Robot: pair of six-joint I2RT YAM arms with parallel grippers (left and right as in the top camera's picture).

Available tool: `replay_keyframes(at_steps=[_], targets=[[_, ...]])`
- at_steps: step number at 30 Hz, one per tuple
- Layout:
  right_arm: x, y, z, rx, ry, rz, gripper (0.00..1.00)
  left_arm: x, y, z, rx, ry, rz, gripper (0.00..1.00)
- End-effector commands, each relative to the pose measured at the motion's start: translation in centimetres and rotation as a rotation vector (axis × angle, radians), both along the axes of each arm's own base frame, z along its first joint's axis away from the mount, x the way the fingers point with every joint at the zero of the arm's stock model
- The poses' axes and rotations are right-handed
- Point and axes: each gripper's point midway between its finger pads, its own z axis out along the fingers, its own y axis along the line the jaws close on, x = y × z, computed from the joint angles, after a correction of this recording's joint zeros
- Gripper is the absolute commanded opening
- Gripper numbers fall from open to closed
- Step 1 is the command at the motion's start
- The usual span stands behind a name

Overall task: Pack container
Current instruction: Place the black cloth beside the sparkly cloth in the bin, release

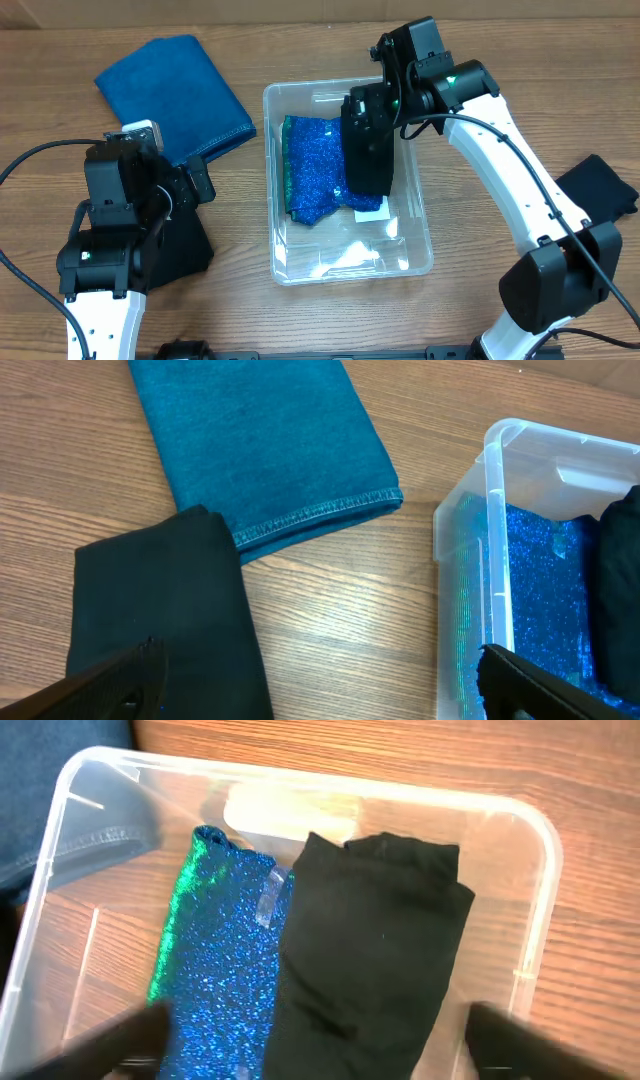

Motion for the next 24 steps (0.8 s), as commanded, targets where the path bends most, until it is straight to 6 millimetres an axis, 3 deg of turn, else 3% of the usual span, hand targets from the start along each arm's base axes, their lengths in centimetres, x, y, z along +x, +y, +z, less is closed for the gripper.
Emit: replay_keyframes(at_steps=[1, 6, 10, 11, 13, 16, 17, 21, 22, 23, 24], targets=[[0.8, 0.6, -0.4, 0.002, -0.028, 0.019, 0.08, 0.3, 0.1, 1.1, 0.029, -0.024, -0.015, 1.0], [1.4, 1.5, -7.4, -0.047, 0.096, 0.038, 0.06, 0.3, 0.0, 1.1, 0.029, -0.024, -0.015, 1.0], [0.2, 2.5, -14.0, -0.103, 0.234, 0.065, 0.06, 0.3, 0.1, 1.1, 0.029, -0.024, -0.015, 1.0], [0.0, 2.5, -15.0, -0.113, 0.256, 0.069, 0.06, 0.3, 0.1, 1.1, 0.029, -0.024, -0.015, 1.0], [0.0, 2.5, -14.7, -0.111, 0.251, 0.068, 0.06, 0.3, 0.1, 1.1, 0.029, -0.024, -0.015, 1.0], [0.4, 2.4, -11.9, -0.115, 0.227, 0.059, 0.07, 0.3, 0.1, 1.1, 0.029, -0.024, -0.015, 1.0], [0.7, 2.0, -10.1, -0.131, 0.204, 0.043, 0.08, 0.3, 0.1, 1.1, 0.029, -0.024, -0.015, 1.0], [2.7, -2.0, 2.4, -0.153, -0.025, -0.186, 0.12, 0.3, 0.1, 1.1, 0.03, -0.025, -0.015, 1.0], [2.9, -4.0, 6.4, -0.104, -0.101, -0.255, 0.19, 0.3, 0.1, 1.1, 0.029, -0.025, -0.014, 1.0], [2.8, -6.6, 9.4, -0.057, -0.151, -0.343, 0.43, 0.3, 0.1, 1.1, 0.03, -0.025, -0.014, 1.0], [2.4, -9.9, 11.5, -0.022, -0.176, -0.444, 0.57, 0.3, 0.1, 1.1, 0.03, -0.025, -0.015, 1.0]])
